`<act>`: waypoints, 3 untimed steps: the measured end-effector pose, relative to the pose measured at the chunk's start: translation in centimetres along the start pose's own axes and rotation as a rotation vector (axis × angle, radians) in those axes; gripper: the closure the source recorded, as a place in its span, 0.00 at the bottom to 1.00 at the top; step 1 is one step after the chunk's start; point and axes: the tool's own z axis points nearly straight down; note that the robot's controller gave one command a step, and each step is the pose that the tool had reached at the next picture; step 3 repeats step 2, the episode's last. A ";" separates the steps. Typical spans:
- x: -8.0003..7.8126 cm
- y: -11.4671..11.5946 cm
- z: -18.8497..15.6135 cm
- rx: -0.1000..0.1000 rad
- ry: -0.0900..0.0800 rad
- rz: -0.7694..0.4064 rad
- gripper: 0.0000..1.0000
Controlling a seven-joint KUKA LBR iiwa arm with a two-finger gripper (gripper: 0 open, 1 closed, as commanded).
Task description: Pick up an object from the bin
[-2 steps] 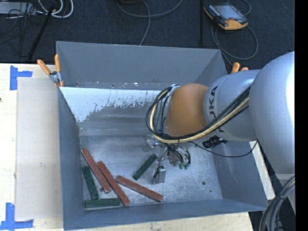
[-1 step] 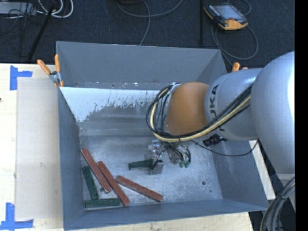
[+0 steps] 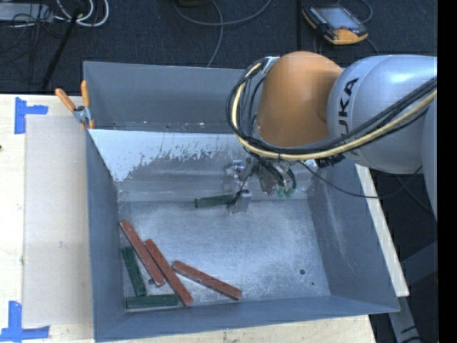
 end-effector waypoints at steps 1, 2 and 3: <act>1.0 2.4 2.3 -0.001 0.012 -0.116 1.00; -0.9 2.7 -4.3 0.000 0.003 -0.113 1.00; -0.9 2.7 -4.3 0.000 0.003 -0.113 1.00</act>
Offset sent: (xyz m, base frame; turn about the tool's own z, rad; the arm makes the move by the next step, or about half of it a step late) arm -0.0117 0.0224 -0.0217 -0.1164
